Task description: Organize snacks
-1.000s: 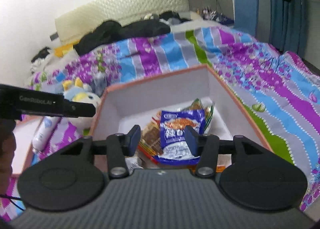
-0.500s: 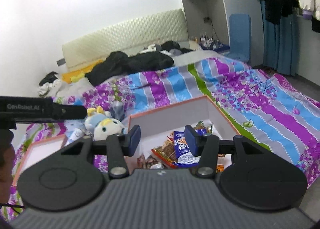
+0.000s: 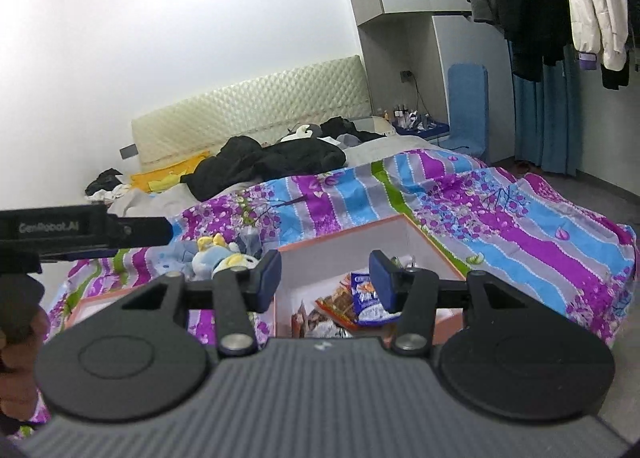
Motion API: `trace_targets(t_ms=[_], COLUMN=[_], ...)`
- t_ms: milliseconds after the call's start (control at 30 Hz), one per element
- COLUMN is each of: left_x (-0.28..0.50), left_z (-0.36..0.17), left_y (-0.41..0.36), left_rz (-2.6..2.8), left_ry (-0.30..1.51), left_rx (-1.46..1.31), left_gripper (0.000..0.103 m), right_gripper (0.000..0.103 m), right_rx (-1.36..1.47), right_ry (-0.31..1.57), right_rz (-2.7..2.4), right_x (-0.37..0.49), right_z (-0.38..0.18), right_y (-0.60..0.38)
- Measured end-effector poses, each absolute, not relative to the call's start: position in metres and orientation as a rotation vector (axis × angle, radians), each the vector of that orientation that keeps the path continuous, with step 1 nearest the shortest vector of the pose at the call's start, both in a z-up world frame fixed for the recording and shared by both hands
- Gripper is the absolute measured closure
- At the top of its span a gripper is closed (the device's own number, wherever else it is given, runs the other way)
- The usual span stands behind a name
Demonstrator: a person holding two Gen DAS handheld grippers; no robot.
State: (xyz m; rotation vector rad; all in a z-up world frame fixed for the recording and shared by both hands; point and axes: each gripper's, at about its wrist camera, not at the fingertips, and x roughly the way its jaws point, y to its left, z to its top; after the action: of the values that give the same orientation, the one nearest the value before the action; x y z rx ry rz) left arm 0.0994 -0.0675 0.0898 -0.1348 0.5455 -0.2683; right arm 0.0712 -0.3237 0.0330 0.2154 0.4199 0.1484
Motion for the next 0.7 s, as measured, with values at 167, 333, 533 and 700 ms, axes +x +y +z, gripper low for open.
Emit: trace_targets(t_ms=[167, 333, 533, 700], left_x=[0.075, 0.056, 0.051, 0.059], left_z=[0.074, 0.057, 0.037, 0.023], left_y=[-0.065, -0.062, -0.060, -0.058], left_rz=[-0.252, -0.226, -0.200, -0.175], left_ry=[0.581, 0.618, 0.620, 0.634], left_rx=[-0.139, -0.120, -0.102, -0.112], left_gripper=[0.003, 0.003, 0.003, 0.003], right_gripper=[0.052, 0.052, 0.050, 0.050], right_rx=[0.227, 0.222, 0.222, 0.223], right_ry=[0.457, 0.475, 0.478, 0.504], right_rz=[0.158, 0.160, 0.179, 0.181], right_x=[0.048, 0.033, 0.037, 0.045], right_z=[0.027, 0.017, -0.005, -0.021], right_y=[-0.326, -0.325, -0.320, -0.315])
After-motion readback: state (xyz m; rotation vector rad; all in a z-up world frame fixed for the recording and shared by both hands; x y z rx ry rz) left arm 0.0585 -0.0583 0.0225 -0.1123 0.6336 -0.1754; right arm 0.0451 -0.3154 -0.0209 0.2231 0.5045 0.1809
